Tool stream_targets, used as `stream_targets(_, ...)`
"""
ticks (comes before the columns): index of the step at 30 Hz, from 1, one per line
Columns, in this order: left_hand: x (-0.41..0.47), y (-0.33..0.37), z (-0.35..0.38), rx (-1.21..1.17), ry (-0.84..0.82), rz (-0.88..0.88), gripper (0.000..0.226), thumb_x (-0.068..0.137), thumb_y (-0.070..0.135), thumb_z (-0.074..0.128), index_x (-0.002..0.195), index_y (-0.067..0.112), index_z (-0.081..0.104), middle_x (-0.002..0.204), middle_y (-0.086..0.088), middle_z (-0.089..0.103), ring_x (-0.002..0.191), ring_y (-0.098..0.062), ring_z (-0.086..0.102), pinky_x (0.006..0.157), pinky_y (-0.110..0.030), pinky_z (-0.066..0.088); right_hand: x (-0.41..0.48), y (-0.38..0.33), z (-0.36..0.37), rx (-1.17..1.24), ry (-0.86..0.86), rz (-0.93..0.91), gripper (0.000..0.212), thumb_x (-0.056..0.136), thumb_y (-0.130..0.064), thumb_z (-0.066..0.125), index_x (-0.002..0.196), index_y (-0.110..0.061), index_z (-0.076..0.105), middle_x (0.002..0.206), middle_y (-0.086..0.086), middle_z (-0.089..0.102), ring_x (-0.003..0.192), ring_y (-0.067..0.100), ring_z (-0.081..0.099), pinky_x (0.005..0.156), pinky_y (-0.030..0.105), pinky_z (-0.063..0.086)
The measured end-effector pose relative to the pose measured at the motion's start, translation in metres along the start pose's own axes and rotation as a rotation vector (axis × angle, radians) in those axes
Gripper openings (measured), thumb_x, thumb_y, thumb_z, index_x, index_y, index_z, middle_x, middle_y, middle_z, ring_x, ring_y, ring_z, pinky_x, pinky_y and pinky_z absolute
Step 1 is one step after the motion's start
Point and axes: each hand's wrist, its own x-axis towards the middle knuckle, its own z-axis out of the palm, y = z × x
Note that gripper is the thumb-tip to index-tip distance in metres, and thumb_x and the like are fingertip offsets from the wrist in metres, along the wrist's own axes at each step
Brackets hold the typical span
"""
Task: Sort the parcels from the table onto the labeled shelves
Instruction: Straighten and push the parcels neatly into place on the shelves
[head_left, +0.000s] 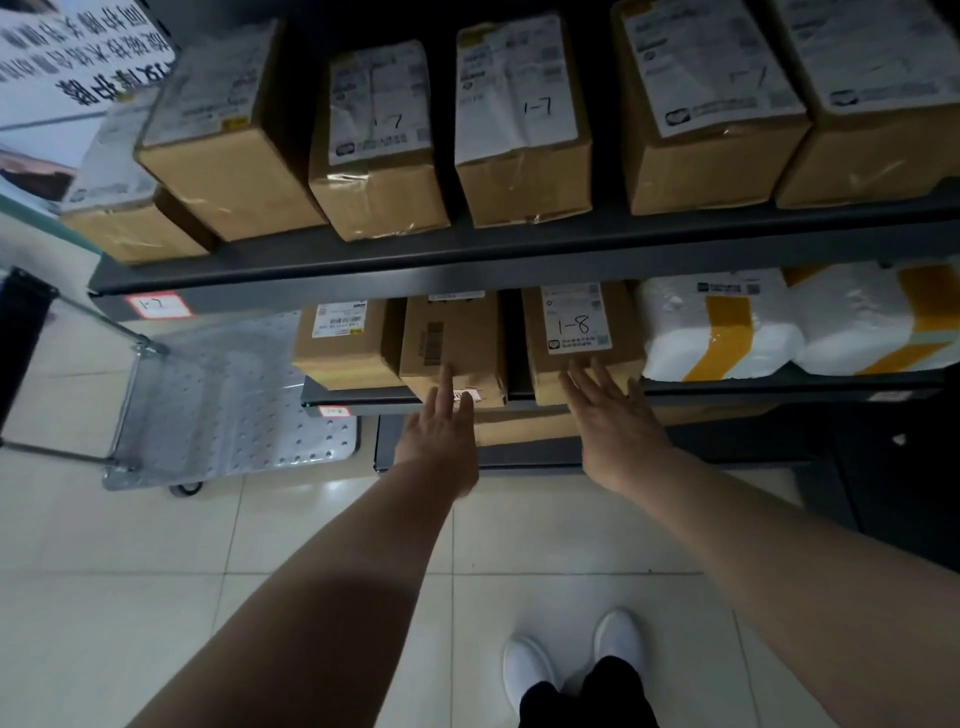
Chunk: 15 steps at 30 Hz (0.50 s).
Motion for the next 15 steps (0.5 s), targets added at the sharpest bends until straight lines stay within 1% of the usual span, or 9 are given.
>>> stream_targets(2, 0.008, -0.001, 0.004, 0.002, 0.03, -0.006, 0.089, 0.087, 0.009, 0.054, 0.155, 0.017, -0.003, 0.15, -0.014, -0.039, 0.148, -0.032, -0.008, 0.118, -0.045, 0.015, 0.009, 0.001, 0.005, -0.014, 0.014, -0.009, 0.087, 0.088, -0.002, 0.045, 0.151, -0.021, -0.013, 0.157, -0.001, -0.023, 0.145, 0.022, -0.018, 0.116, 0.047, -0.001)
stream_targets(5, 0.019, -0.001, 0.003, -0.013, 0.063, -0.009, 0.089, 0.086, 0.009, 0.056, 0.155, 0.017, 0.0, 0.151, -0.015, -0.038, 0.148, -0.032, -0.009, 0.119, -0.045, 0.009, 0.026, 0.001, 0.002, -0.023, 0.036, -0.007, 0.091, 0.087, -0.002, 0.049, 0.151, -0.021, -0.013, 0.158, -0.001, -0.021, 0.146, 0.022, -0.015, 0.118, 0.045, 0.003)
stream_targets(8, 0.024, 0.001, -0.003, -0.064, 0.053, -0.012, 0.089, 0.086, 0.011, 0.06, 0.155, 0.017, 0.005, 0.153, -0.013, -0.036, 0.148, -0.031, -0.008, 0.119, -0.045, 0.01, 0.037, 0.002, -0.006, -0.036, 0.034, 0.006, 0.09, 0.088, -0.002, 0.048, 0.151, -0.022, -0.013, 0.158, -0.001, -0.02, 0.146, 0.022, -0.014, 0.119, 0.046, 0.005)
stream_targets(11, 0.023, -0.002, -0.012, -0.123, 0.052, -0.002, 0.087, 0.086, 0.01, 0.062, 0.155, 0.019, 0.009, 0.156, -0.011, -0.031, 0.148, -0.03, -0.009, 0.119, -0.044, 0.012, 0.035, -0.001, -0.01, -0.035, 0.025, 0.018, 0.091, 0.087, -0.003, 0.051, 0.152, -0.022, -0.01, 0.158, -0.001, -0.02, 0.146, 0.023, -0.016, 0.119, 0.047, 0.004)
stream_targets(13, 0.016, -0.003, -0.016, -0.164, 0.073, 0.007, 0.09, 0.085, 0.007, 0.062, 0.155, 0.021, 0.008, 0.158, -0.008, -0.026, 0.148, -0.028, -0.01, 0.118, -0.044, 0.012, 0.025, -0.005, -0.01, -0.04, 0.037, 0.012, 0.093, 0.086, -0.004, 0.053, 0.152, -0.022, -0.009, 0.158, 0.0, -0.021, 0.145, 0.023, -0.016, 0.118, 0.047, 0.002)
stream_targets(15, 0.001, -0.002, -0.018, -0.203, 0.04, 0.001, 0.092, 0.085, 0.002, 0.058, 0.155, 0.02, 0.001, 0.159, -0.007, -0.024, 0.148, -0.027, -0.014, 0.118, -0.045, 0.009, 0.011, -0.011, -0.008, -0.056, 0.036, -0.015, 0.091, 0.087, -0.006, 0.054, 0.152, -0.021, -0.008, 0.158, 0.001, -0.019, 0.146, 0.024, -0.015, 0.116, 0.048, 0.001)
